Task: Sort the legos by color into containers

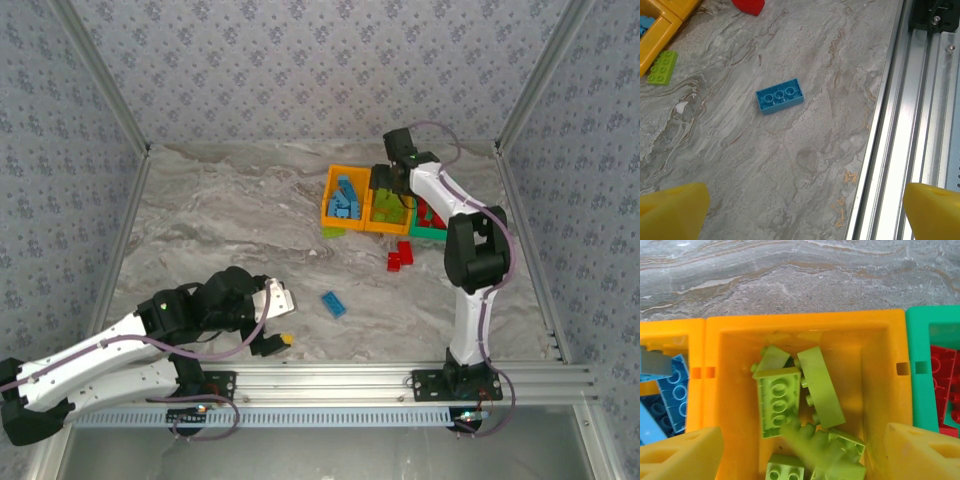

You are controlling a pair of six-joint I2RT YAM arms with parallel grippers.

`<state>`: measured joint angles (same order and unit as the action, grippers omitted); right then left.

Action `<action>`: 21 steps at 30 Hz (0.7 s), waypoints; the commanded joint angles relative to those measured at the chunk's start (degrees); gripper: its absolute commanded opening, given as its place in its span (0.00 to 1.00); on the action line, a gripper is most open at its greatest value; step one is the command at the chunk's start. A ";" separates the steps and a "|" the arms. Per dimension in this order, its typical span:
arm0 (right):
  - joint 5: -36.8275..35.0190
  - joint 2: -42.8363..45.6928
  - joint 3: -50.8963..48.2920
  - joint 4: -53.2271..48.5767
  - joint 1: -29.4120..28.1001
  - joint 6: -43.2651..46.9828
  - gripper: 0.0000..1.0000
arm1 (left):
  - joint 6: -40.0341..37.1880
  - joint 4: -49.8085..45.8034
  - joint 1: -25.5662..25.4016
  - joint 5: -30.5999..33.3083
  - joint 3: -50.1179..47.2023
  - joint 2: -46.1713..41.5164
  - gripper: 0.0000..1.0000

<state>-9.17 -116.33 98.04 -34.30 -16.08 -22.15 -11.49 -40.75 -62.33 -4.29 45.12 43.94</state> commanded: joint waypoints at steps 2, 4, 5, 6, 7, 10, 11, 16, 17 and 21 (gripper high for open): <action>-2.37 8.01 1.00 -4.10 -2.61 1.54 0.87 | 0.15 0.13 0.24 -1.32 0.59 -0.08 0.99; -3.07 12.84 -2.23 -3.41 -3.90 1.14 0.87 | 0.13 -0.01 0.23 -1.31 0.62 -0.17 0.99; -3.29 15.89 -5.59 -2.07 -4.78 0.52 0.87 | 0.14 -0.01 0.29 -1.24 0.65 -0.24 0.99; -3.54 20.12 -9.43 -0.50 -5.83 -0.25 0.88 | 0.15 -0.02 0.21 -1.20 0.67 -0.29 0.99; -3.64 23.86 -13.75 2.33 -6.85 -1.15 0.89 | 0.14 -0.03 0.27 -1.16 0.66 -0.33 0.99; -4.08 36.66 -30.11 10.12 -10.39 -5.05 0.91 | 0.11 0.15 0.27 -1.36 0.61 -0.44 0.99; -4.41 40.80 -36.25 12.17 -11.66 -6.60 0.92 | 0.18 0.36 0.26 -1.66 0.60 -0.44 0.99; 1.50 54.61 -57.06 21.93 -20.01 -13.43 0.88 | 0.28 0.85 0.25 -3.28 0.66 -0.23 0.99; 2.63 55.49 -59.67 24.05 -22.88 -14.53 0.88 | 0.25 0.89 0.27 -3.40 0.59 -0.20 0.99; -0.16 52.41 -64.93 29.83 -35.31 -14.41 0.90 | -0.13 0.33 0.43 -3.44 0.79 -0.22 0.99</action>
<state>-9.10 -62.30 34.59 -12.47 -46.06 -34.15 -11.35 -40.51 -62.24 -6.26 45.15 43.94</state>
